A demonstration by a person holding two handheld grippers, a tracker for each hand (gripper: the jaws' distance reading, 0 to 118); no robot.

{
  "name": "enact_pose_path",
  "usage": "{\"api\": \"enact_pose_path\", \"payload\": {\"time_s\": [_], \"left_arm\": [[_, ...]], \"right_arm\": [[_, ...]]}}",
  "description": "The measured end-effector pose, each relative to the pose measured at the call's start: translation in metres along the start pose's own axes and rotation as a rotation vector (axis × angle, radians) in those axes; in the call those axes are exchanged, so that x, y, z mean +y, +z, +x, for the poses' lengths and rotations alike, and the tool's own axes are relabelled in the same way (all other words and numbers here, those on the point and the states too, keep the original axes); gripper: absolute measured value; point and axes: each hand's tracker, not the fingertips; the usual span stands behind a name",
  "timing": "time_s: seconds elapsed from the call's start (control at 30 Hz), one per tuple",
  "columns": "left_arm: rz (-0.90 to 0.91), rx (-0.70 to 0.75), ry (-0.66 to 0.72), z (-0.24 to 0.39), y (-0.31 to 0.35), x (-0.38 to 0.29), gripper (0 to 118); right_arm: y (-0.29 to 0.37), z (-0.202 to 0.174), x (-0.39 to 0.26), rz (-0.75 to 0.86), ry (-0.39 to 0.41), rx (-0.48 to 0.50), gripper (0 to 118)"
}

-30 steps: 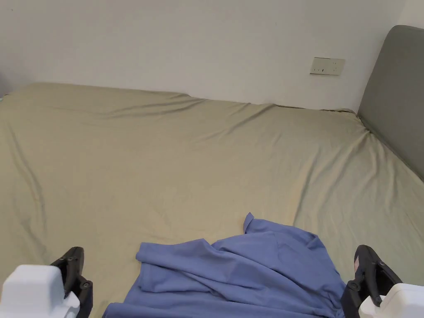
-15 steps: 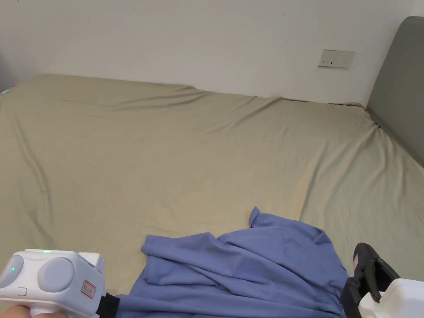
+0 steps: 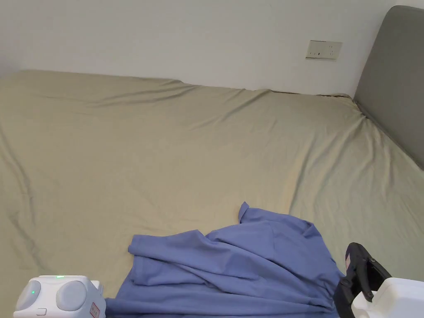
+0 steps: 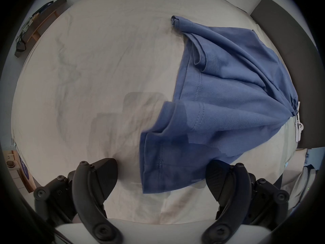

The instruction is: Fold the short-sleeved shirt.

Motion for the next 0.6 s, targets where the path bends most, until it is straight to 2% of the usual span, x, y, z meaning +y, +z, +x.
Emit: {"api": "enact_pose_path", "payload": {"time_s": [0.07, 0.13, 0.17, 0.2, 0.23, 0.3, 0.33, 0.4, 0.5, 0.6], "left_arm": [[0.005, 0.016, -0.007, 0.003, 0.003, -0.001, 93], [0.061, 0.074, -0.041, 0.005, 0.008, 0.002, 75], [0.066, 0.074, -0.051, 0.007, 0.011, 0.001, 75], [0.07, 0.063, -0.056, 0.009, 0.014, 0.001, 71], [-0.004, -0.018, -0.046, 0.014, 0.015, -0.003, 63], [0.017, -0.069, -0.054, 0.019, 0.021, -0.002, 31], [0.025, -0.158, -0.026, 0.021, 0.025, -0.003, 3], [0.033, -0.06, -0.064, 0.025, 0.032, -0.004, 3], [0.113, -0.09, -0.043, 0.017, 0.05, -0.006, 3], [0.168, -0.23, 0.041, 0.01, 0.071, -0.011, 3]], "right_arm": [[0.0, 0.001, 0.0, -0.004, -0.006, -0.003, 1], [0.0, 0.002, -0.001, -0.006, -0.01, -0.008, 1], [-0.001, 0.002, -0.002, -0.007, -0.012, -0.009, 1], [-0.001, 0.002, -0.003, -0.008, -0.014, -0.009, 1], [-0.001, 0.002, -0.003, -0.009, -0.016, -0.01, 1], [0.0, 0.002, -0.004, -0.011, -0.019, -0.009, 1], [0.0, 0.002, -0.004, -0.011, -0.019, -0.009, 1], [0.001, 0.003, -0.004, -0.013, -0.017, -0.007, 1], [0.002, 0.007, -0.006, -0.013, -0.011, -0.009, 1], [0.001, 0.012, -0.007, -0.019, -0.013, -0.019, 1]]}}
